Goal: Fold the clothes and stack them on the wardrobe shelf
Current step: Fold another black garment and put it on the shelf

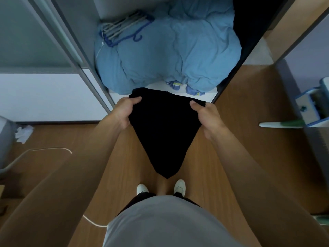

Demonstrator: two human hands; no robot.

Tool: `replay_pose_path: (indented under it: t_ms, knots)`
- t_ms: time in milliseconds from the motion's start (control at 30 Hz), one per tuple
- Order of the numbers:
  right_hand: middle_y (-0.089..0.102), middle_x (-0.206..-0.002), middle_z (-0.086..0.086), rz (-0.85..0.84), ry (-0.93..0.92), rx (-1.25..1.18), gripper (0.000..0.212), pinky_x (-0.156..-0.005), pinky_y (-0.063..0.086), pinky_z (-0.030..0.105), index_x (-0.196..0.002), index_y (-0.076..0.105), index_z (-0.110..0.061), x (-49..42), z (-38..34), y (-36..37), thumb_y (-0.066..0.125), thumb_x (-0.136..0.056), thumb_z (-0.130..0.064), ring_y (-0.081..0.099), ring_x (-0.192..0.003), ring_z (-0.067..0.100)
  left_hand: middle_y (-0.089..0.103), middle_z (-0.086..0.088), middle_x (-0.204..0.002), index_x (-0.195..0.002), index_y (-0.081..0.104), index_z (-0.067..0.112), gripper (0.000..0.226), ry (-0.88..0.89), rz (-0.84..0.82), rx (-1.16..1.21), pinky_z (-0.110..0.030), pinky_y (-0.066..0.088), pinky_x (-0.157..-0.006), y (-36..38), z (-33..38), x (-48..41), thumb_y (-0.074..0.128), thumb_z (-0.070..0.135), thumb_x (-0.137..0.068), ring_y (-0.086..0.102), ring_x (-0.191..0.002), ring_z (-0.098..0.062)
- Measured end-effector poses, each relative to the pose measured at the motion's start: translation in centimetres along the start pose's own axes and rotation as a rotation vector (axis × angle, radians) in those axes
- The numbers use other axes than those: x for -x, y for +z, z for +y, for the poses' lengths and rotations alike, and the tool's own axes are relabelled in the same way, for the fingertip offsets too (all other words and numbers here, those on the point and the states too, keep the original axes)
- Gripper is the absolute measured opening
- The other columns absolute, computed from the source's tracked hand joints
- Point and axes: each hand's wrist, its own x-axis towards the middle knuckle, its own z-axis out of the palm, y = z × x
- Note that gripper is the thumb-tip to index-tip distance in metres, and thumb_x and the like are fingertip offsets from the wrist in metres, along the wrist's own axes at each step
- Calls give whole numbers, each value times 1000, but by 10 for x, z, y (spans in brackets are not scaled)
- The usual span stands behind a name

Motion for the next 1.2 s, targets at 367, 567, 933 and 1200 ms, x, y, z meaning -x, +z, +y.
replay_pose_path:
  t_ms: [367, 567, 933, 1200]
  knots:
    - [73, -111, 15, 92, 172, -213, 27, -68, 61, 29, -122, 62, -3, -6, -9, 7, 57, -100, -18, 73, -96, 28, 58, 2, -136, -153, 35, 16, 72, 225, -101, -37, -33, 52, -101, -20, -7, -10, 71, 12, -91, 68, -113, -16]
    - [73, -91, 10, 83, 67, -112, 17, -56, 56, 23, -109, 69, -2, -6, 0, 13, 59, -99, -12, 71, -73, 17, 70, -8, -125, -119, 72, 23, 31, 334, 39, -194, -32, 53, -99, -14, -6, -10, 58, 6, -98, 69, -108, -18]
    - [65, -117, 8, 73, 144, 113, 50, -84, 58, 27, -134, 56, -7, -22, -4, 12, 74, -88, -10, 68, -99, 19, 73, -7, -118, -130, 65, 23, 37, 295, -49, -234, -24, 56, -84, -15, 7, -4, 66, 12, -95, 73, -99, -14]
    - [76, -100, 10, -45, 167, 35, 22, -75, 58, 24, -94, 77, -12, -20, -5, 9, 60, -94, 4, 71, -85, 18, 65, -4, -135, -131, 65, 30, 43, 308, -310, -122, -28, 55, -94, -37, -17, -6, 60, 5, -97, 65, -119, -16]
